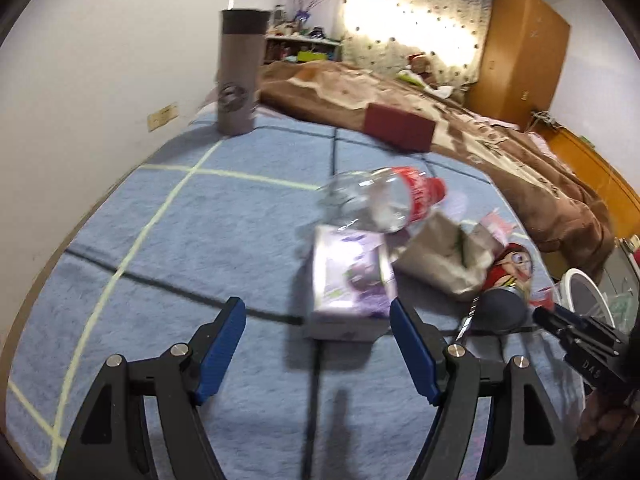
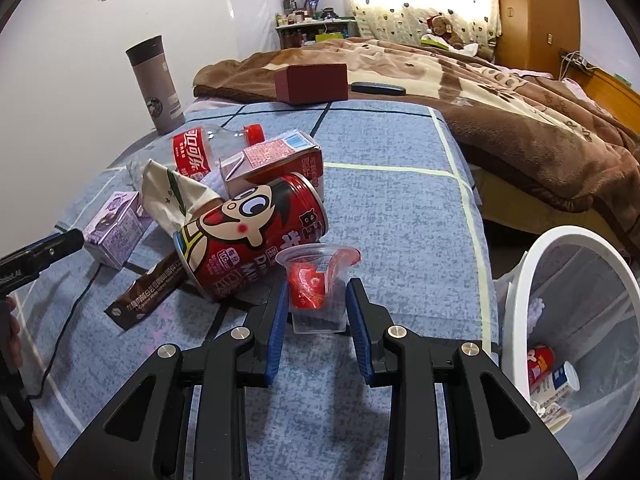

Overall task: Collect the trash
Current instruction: 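Grasp the purple juice box with the left tool while the right tool holds the jelly cup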

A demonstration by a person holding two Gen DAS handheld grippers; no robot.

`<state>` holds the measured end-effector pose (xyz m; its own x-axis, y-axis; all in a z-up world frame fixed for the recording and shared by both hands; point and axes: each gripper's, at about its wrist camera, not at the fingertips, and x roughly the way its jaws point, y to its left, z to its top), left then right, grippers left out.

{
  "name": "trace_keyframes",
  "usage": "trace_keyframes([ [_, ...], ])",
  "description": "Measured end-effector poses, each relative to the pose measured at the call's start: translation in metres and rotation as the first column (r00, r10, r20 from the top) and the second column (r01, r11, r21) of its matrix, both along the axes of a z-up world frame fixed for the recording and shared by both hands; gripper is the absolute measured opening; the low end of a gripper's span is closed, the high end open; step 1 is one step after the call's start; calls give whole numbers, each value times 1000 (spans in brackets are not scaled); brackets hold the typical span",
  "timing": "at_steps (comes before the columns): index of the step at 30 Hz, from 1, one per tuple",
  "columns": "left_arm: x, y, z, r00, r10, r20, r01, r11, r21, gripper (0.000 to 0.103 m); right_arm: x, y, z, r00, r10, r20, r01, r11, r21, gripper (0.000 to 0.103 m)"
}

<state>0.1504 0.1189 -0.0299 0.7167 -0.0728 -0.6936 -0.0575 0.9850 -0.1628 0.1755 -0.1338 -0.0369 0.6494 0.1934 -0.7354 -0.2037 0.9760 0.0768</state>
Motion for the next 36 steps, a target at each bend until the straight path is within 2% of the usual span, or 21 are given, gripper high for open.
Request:
trace_keyframes([
  [3,15,-13,-3,999,-49,-18,50,998,28,81,1,-3,0,1000,-14,4,14,1000,8,31],
  [8,33,-20,-10,997,-31,-64,36,996,86,81,3,-7,-1,999,-34,1,34,999,21,31],
  [15,48,-20,-18,994,-33,-104,42,996,83,81,7,-7,-1,999,-45,3,44,999,30,31],
  [19,50,-22,-18,994,-27,-104,36,995,91,76,8,-9,-2,999,-49,1,49,998,38,31],
  [22,55,-20,-25,990,-30,-138,39,998,58,66,8,-9,-2,999,-52,5,51,998,34,31],
  [25,54,-21,-27,989,-14,-144,25,997,79,58,9,-11,-4,998,-56,1,55,998,42,31],
  [31,51,-21,-25,991,-26,-134,35,997,63,57,8,-11,-4,998,-56,3,56,997,44,31],
  [36,41,-24,-18,995,-18,-102,27,996,88,57,9,-12,-4,998,-59,4,59,997,44,31],
])
